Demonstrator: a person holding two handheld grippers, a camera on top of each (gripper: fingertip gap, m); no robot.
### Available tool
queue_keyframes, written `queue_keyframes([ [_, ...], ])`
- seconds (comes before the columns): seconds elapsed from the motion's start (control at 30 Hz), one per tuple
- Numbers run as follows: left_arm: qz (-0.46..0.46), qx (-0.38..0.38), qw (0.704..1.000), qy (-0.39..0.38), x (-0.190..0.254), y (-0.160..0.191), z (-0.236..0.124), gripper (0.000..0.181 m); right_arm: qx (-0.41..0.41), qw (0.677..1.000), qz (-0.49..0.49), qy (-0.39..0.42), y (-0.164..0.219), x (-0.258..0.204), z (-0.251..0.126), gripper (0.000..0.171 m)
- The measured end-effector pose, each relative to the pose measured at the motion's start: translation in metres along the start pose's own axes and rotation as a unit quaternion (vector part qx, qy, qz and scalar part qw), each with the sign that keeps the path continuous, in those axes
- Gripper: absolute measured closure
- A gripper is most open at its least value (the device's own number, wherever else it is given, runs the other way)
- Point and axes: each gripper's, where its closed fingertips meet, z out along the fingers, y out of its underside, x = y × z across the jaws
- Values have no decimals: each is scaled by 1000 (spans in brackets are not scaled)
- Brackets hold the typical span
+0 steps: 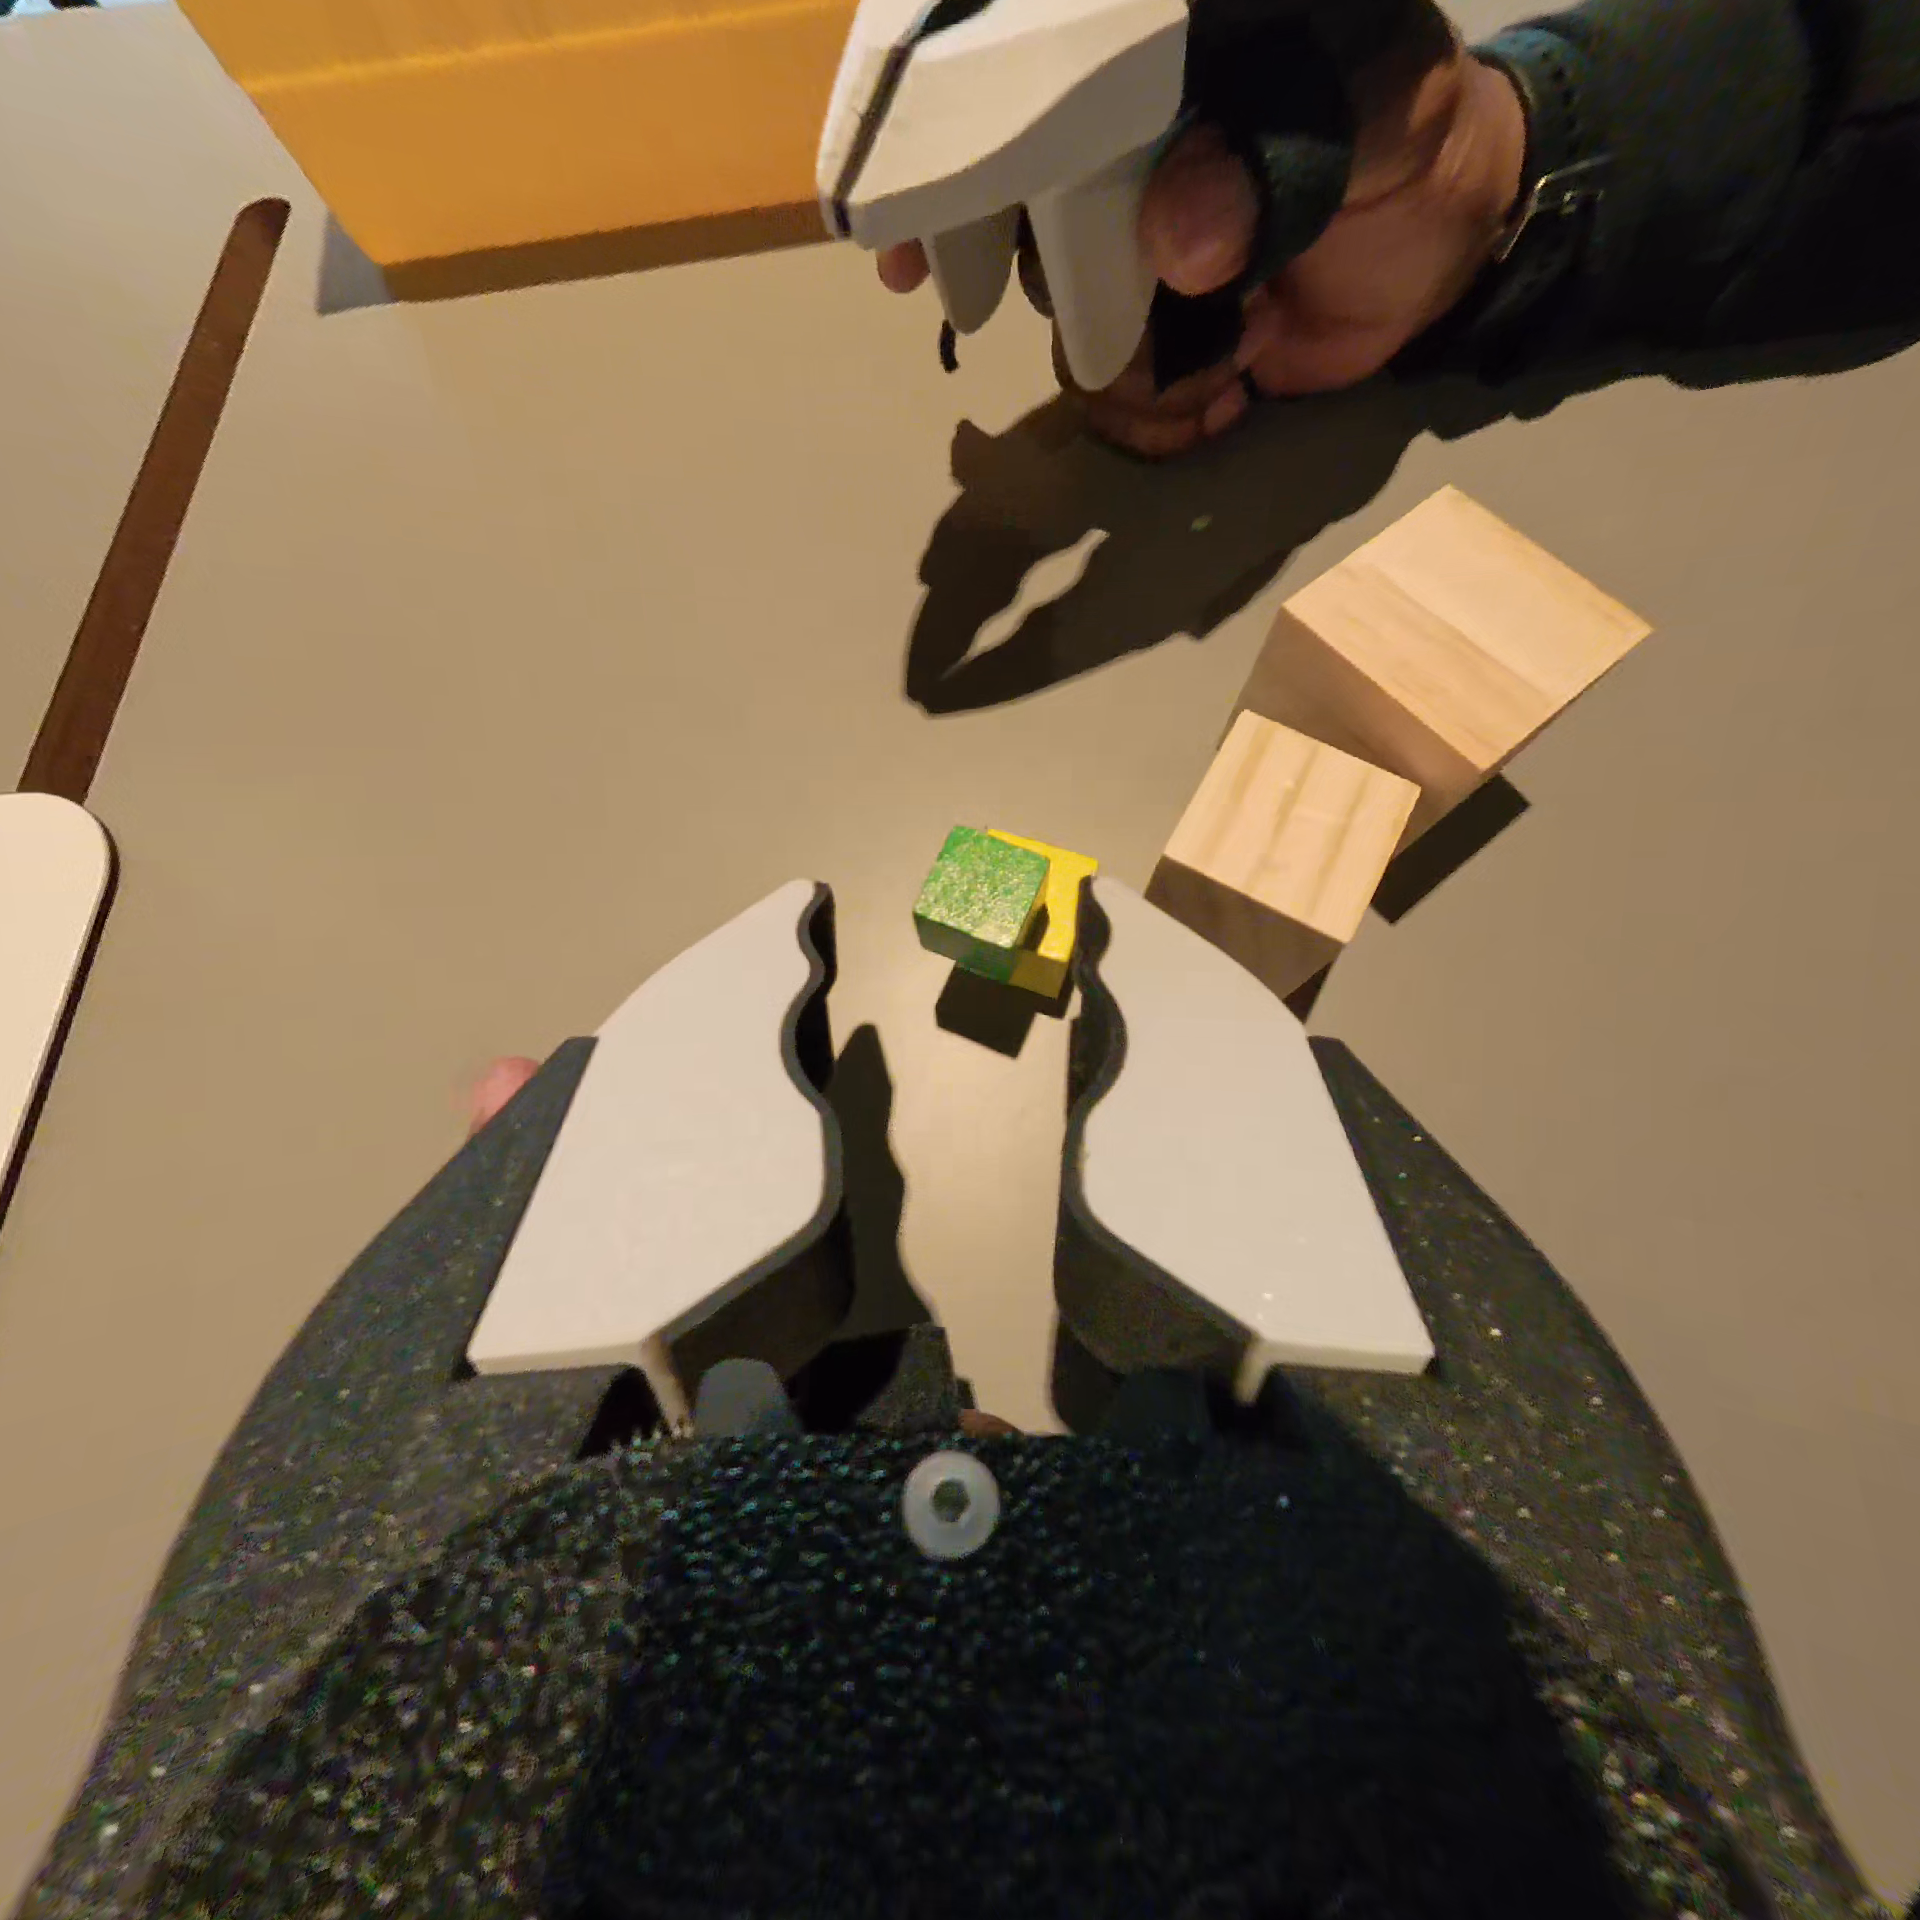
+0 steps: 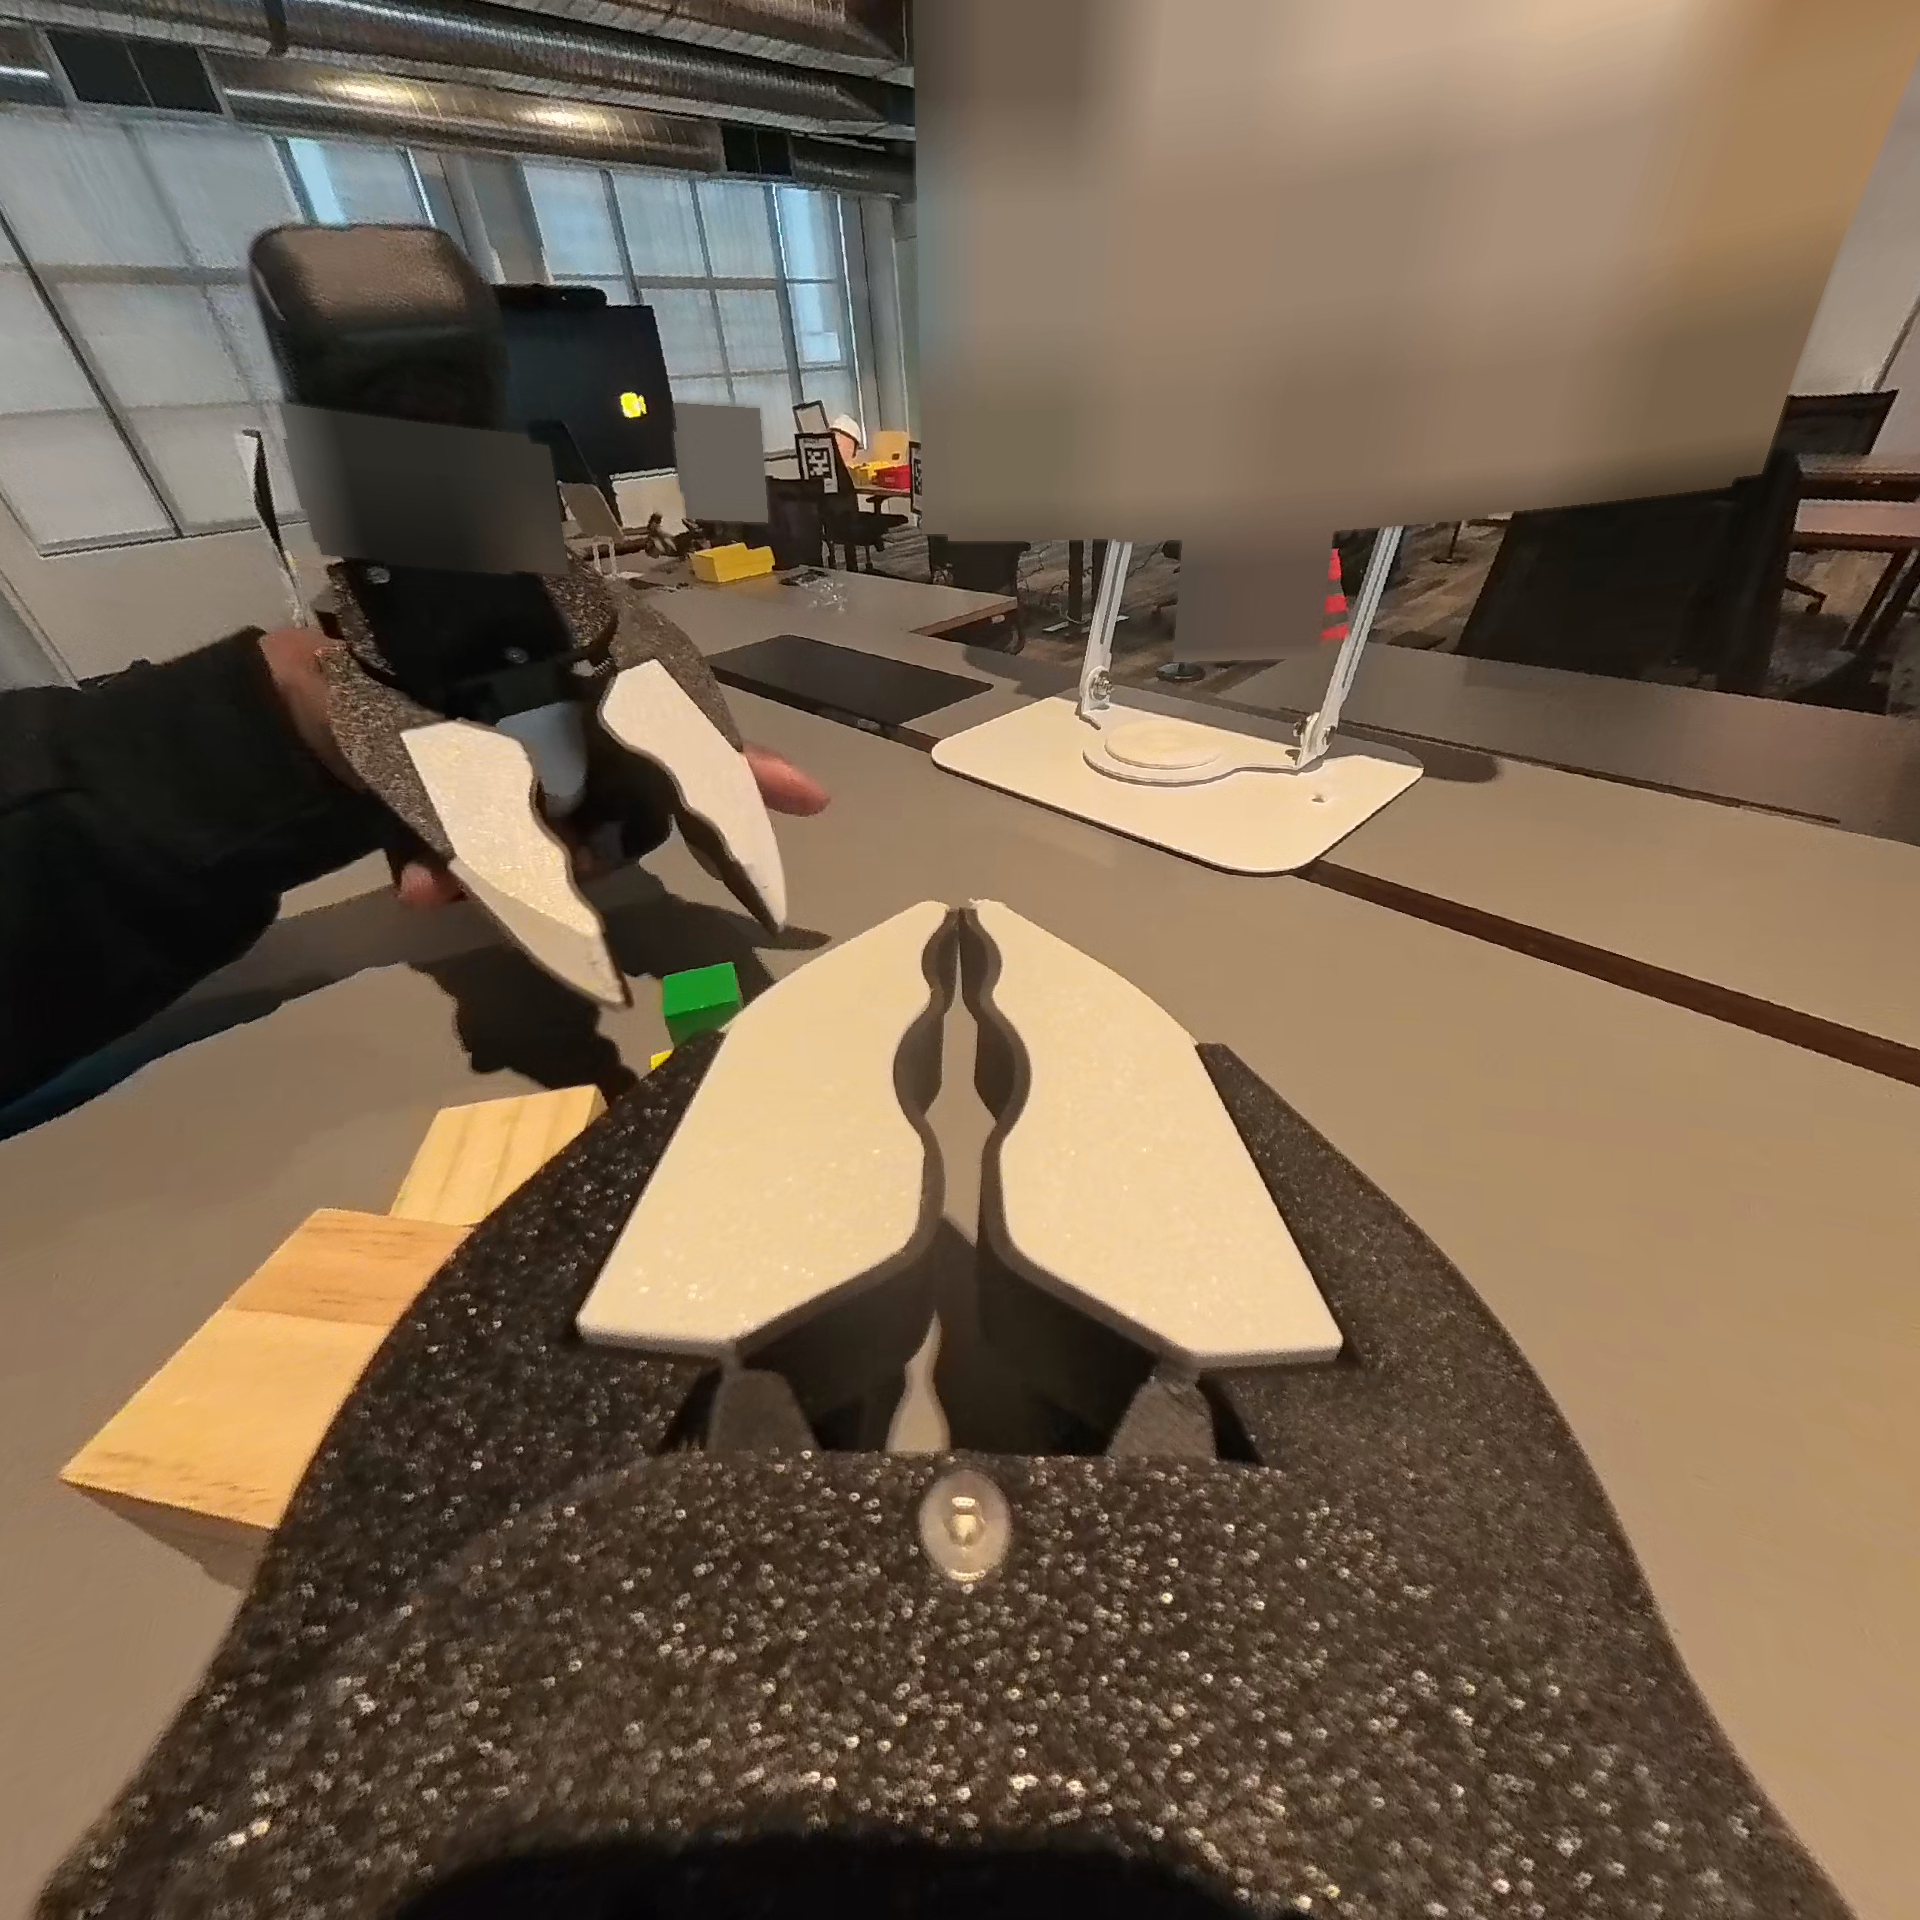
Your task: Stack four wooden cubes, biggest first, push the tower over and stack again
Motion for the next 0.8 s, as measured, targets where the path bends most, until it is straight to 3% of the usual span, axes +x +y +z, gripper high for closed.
queue_keyframes([
  [0.13, -6, 32, 999, 23, 2, -2, 1, 150, -1, 1000, 0, -2, 0, 0, 0, 171],
  [0.27, -2, 14, 999, 39, 7, 3, 9, 160, -2, 1000, 0, -3, 0, -1, 1, 171],
  [0.8, 9, 6, 998, 58, 15, 1, 12, 160, -3, 1000, -2, -4, 1, -1, 1, 171],
])
